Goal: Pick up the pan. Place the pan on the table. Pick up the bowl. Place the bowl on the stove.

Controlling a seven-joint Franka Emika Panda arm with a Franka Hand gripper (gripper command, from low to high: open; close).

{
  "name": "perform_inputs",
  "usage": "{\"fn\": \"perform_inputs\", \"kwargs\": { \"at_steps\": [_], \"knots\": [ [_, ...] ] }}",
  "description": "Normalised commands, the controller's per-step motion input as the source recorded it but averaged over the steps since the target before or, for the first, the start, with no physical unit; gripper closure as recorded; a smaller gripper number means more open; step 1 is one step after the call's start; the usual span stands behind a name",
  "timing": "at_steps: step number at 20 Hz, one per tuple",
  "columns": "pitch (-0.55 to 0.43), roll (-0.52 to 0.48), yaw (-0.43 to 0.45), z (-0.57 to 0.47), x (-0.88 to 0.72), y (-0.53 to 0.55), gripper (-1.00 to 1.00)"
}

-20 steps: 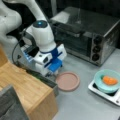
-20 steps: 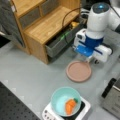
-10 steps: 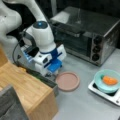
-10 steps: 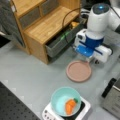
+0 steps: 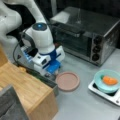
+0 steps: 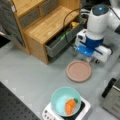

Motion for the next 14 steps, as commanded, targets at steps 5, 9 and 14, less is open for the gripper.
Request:
{"fn": "perform_inputs", "kwargs": {
  "at_steps": [5, 9, 14],
  "knots": [
    [-0.135, -0.046, -0.056, -0.13, -0.16, -0.05, 1.0],
    [-0.135, -0.038, -0.03, -0.09, -0.15, -0.06, 1.0],
    [-0.127, -0.034, -0.018, -0.05, -0.13, -0.03, 1.0]
  ]
}}
